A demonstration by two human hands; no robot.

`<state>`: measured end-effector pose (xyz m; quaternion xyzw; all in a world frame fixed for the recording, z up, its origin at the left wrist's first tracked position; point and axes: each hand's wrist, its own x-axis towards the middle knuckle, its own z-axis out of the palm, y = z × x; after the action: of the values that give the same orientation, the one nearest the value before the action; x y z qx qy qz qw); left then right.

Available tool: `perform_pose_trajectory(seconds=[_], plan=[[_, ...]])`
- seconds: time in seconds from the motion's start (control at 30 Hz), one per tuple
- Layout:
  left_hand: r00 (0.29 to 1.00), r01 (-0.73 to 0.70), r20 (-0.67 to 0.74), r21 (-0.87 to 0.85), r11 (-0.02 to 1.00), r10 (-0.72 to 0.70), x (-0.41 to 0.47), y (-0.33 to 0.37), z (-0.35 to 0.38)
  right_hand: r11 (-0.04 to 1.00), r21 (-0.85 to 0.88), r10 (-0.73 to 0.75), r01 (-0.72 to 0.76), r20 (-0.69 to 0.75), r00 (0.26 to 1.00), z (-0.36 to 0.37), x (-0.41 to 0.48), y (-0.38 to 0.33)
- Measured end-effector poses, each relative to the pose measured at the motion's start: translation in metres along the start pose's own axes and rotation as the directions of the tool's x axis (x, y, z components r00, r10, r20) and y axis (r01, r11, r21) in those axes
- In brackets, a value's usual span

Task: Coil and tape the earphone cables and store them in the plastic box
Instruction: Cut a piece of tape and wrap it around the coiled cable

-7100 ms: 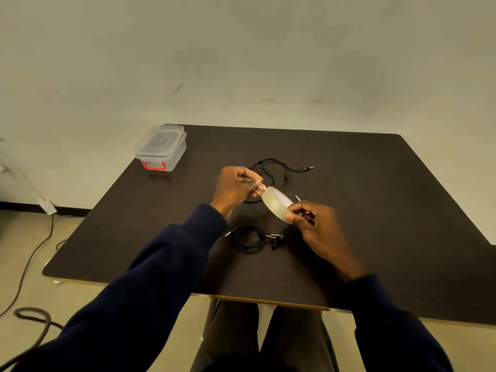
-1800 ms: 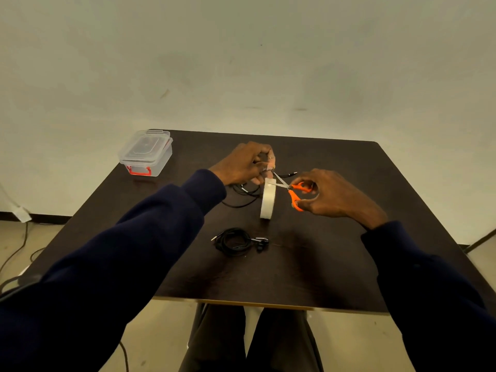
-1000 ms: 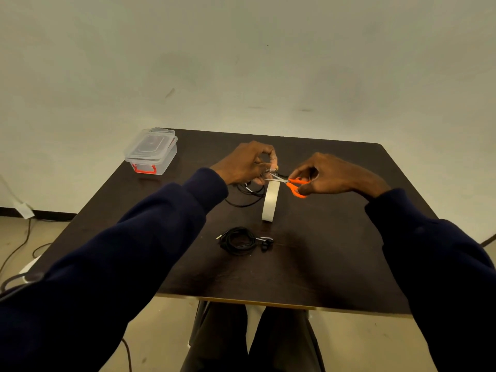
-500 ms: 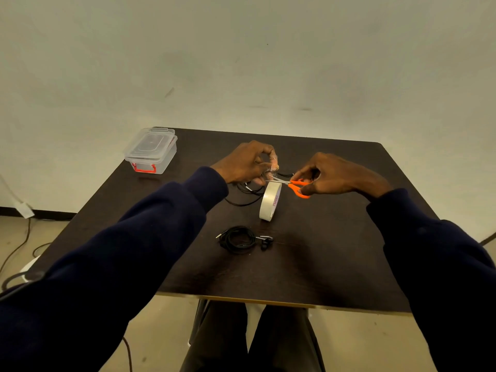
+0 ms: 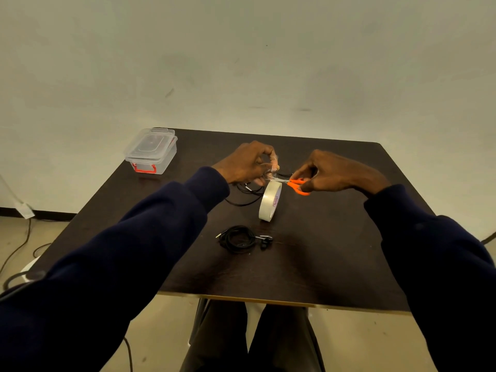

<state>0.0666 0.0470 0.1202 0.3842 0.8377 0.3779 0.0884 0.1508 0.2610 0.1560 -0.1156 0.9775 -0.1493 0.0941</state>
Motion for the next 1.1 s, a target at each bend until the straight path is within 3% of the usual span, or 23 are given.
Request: perform_pose_trajectory(seconds=[0.77,1.1], plan=[[1.0,-0.006,0.023,-0.054,0.999,0.007,-0.004,0.001,0.0,0.999,-0.018,-0.03,0.03,-0.012,0.999,0.001,0.003,0.002],[0.999,0.021,0.039,-0.097,0.995,-0.018,-0.006,0.006,-0.002,0.973,0.229,-0.023,0.022,0.004,1.0,0.008,-0.03,0.029]])
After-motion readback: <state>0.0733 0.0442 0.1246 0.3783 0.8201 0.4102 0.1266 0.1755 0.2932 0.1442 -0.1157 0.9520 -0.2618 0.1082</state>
